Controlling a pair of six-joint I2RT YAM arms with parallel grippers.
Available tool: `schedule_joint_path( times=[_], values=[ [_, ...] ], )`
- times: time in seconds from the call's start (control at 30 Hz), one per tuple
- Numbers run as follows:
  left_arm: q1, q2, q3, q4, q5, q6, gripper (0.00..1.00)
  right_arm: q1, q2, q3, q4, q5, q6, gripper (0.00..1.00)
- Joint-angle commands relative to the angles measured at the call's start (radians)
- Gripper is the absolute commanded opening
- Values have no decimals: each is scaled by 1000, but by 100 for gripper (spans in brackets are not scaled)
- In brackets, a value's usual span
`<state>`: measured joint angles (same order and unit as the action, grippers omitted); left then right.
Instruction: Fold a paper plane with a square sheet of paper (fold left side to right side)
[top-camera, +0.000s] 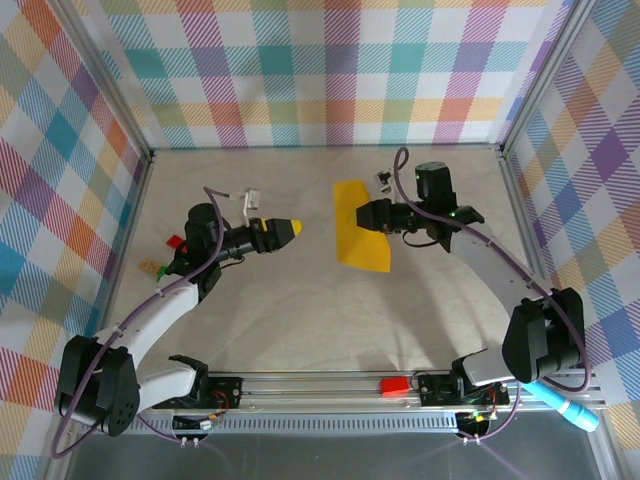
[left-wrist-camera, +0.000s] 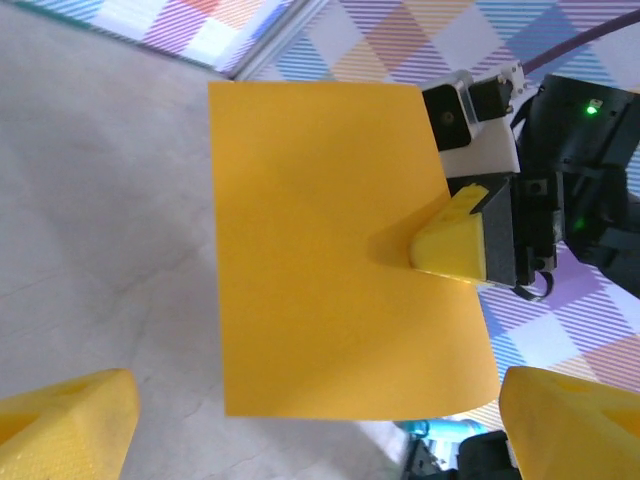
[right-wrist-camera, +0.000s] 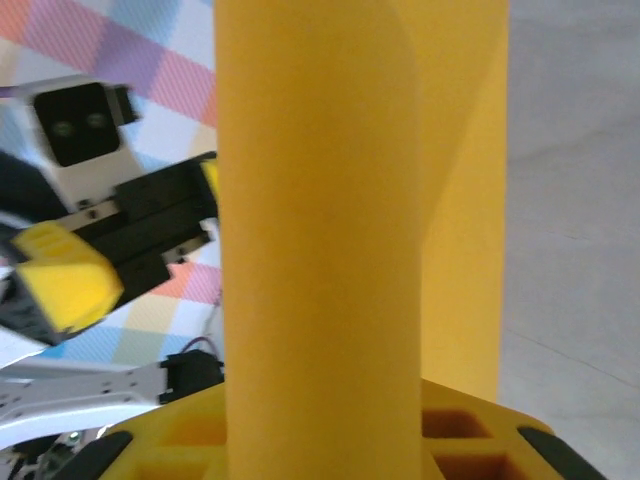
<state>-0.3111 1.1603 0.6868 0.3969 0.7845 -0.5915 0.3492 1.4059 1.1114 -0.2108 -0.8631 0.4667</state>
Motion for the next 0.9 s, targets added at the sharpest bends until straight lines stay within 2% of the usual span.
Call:
schedule_joint_path(
  times=[0.0, 0.17, 0.4, 0.53, 0.67, 0.8, 0.87],
  values=[
    [6, 15, -17, 156, 94, -90, 94, 23, -40, 15, 106, -127, 62, 29],
    [-1, 37, -10, 210, 130, -129, 95, 73, -60, 36, 192, -172, 120, 29],
    [-54, 79, 29, 250, 175, -150, 96, 110, -35, 38, 324, -204, 188, 29],
    [-69, 103, 45, 293, 196, -184, 92, 110, -11, 52, 249, -178, 114, 29],
    [-69, 104, 49, 284, 192, -175, 77, 102, 3, 64, 134, -112, 19, 29],
    [-69, 99, 58, 210, 168, -133, 47, 90, 19, 53, 103, -84, -1, 29],
    [-69, 95, 66, 152, 154, -100, 37, 86, 18, 43, 101, -69, -7, 29]
  ],
)
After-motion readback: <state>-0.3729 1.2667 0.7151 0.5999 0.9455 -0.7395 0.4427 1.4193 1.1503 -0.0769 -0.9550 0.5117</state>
